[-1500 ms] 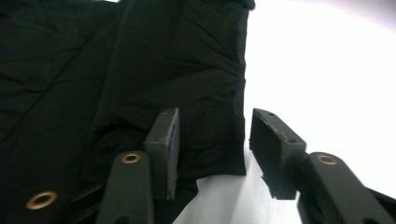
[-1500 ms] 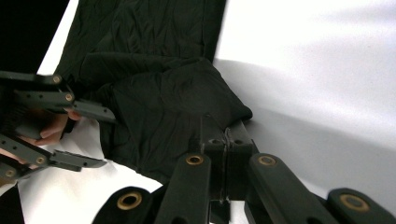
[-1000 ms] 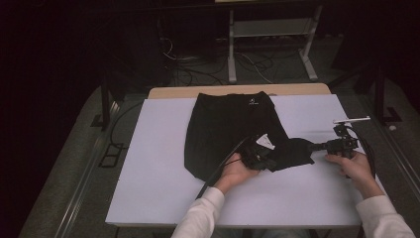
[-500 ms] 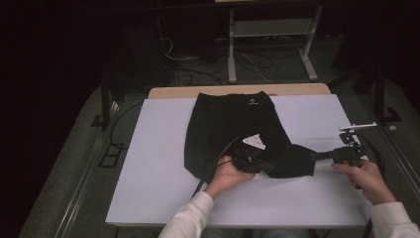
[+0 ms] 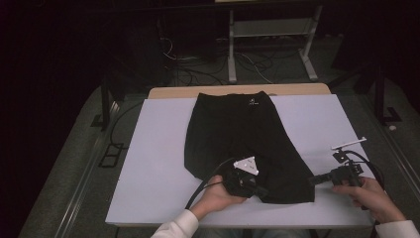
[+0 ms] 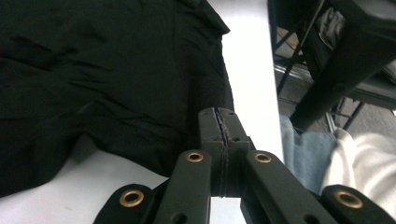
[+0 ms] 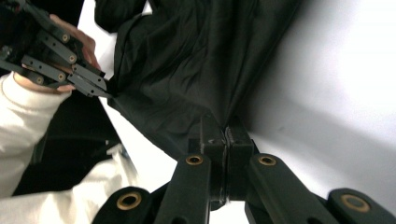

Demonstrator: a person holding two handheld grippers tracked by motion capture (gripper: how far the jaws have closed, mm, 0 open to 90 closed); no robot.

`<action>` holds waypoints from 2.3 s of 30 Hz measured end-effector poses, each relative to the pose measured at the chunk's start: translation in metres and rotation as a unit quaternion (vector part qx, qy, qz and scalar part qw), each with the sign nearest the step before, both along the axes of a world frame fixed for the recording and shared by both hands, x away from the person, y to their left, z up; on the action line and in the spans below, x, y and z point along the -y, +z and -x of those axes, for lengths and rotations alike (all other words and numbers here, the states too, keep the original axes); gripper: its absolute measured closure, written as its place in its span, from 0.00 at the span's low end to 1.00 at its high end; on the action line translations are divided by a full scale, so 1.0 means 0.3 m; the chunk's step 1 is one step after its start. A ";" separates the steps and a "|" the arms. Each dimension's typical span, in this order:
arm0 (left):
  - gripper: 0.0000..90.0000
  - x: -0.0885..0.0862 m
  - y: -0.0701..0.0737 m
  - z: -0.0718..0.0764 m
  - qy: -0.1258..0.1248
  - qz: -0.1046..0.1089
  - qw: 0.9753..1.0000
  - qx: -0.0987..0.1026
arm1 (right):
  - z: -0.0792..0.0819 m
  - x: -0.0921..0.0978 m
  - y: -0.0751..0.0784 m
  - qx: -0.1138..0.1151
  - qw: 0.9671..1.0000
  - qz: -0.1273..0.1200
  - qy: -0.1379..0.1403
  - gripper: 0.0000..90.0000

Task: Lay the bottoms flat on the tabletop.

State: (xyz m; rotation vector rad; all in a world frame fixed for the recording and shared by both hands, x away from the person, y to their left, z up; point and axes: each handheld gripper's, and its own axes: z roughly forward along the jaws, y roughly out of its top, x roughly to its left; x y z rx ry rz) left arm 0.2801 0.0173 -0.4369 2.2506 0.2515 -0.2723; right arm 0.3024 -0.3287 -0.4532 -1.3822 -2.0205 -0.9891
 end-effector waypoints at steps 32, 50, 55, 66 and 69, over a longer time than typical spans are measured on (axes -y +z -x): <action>0.96 0.030 -0.039 0.127 -0.041 -0.033 0.999 -0.003 | 0.134 0.002 -0.016 -0.001 0.998 0.025 0.053 0.95; 0.23 -0.085 0.105 0.053 0.027 0.036 0.999 0.009 | 0.131 -0.047 0.113 0.131 0.987 0.095 0.021 0.17; 0.04 -0.130 0.166 0.016 0.061 0.048 0.997 0.020 | 0.111 -0.052 0.166 0.166 0.982 0.088 -0.003 0.00; 0.00 -0.237 0.286 -0.051 0.109 0.060 0.990 0.061 | 0.037 -0.102 0.308 0.239 0.969 0.043 -0.044 0.00; 0.00 -0.270 0.309 -0.062 0.122 0.063 0.988 0.068 | 0.013 -0.135 0.337 0.250 0.967 0.038 -0.040 0.00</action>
